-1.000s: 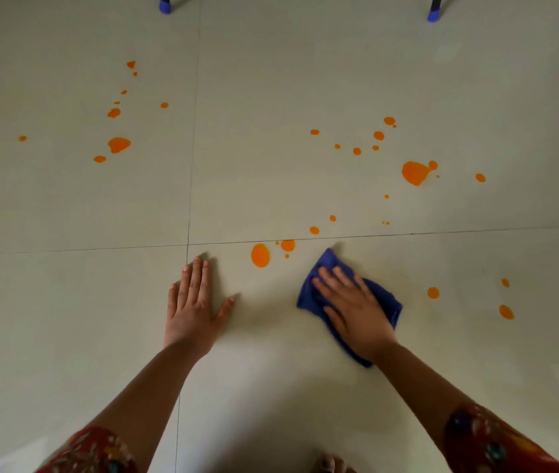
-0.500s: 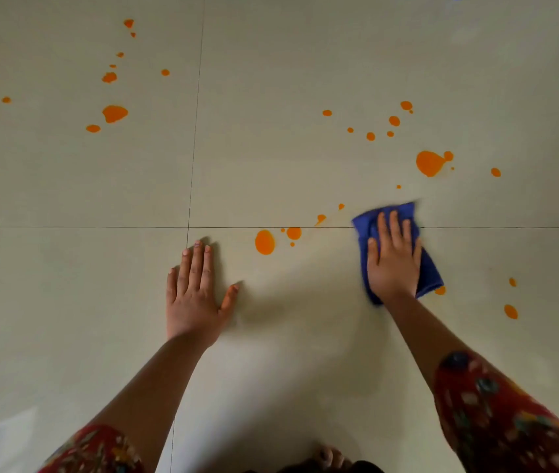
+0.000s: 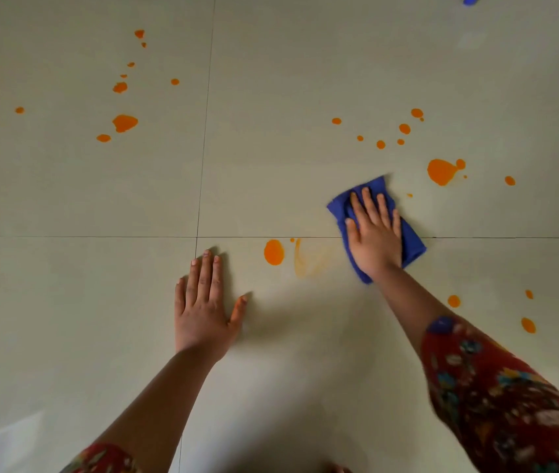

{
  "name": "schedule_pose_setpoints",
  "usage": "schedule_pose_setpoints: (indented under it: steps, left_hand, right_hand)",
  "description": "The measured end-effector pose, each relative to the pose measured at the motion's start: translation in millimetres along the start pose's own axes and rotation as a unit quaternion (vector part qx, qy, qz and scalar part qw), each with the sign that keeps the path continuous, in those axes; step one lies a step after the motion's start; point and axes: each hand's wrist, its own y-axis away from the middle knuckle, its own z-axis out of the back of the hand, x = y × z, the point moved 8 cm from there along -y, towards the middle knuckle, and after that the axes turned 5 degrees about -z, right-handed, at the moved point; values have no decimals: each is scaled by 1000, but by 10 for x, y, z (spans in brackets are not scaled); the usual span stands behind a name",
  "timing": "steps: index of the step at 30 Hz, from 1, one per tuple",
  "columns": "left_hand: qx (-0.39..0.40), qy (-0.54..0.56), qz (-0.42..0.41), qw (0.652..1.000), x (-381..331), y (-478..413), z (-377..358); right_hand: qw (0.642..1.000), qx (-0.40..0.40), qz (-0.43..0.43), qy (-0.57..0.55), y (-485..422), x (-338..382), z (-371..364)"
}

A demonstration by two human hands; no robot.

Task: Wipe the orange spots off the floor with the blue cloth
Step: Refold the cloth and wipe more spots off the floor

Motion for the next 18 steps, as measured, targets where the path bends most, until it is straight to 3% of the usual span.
schedule_pose_setpoints:
  steps: [2, 5, 8, 10, 12, 15, 18]
  left_hand:
    - [-2, 2, -2, 1000, 3, -3, -7]
    - [-4, 1, -2, 1000, 7, -7, -15]
    - [-10, 13, -7, 1000, 22, -8, -10]
    - [-19, 25, -11, 999, 27, -6, -2]
    - [-21, 33, -14, 999, 21, -3, -9]
    - [-26, 34, -10, 999, 28, -8, -8]
    - [-20, 35, -11, 999, 29, 6, -16]
  right_hand:
    - [999, 0, 42, 0, -25, 514, -37]
    - [975, -3, 222, 4, 469, 1181, -173]
    - [935, 12, 353, 32, 1200, 1138, -291]
    - [926, 11, 374, 47, 1405, 783, -282]
    - [954, -20, 290, 68, 1214, 348, -225]
    - [996, -44, 58, 54, 608, -44, -106]
    - [999, -31, 28, 16, 203, 428, -83]
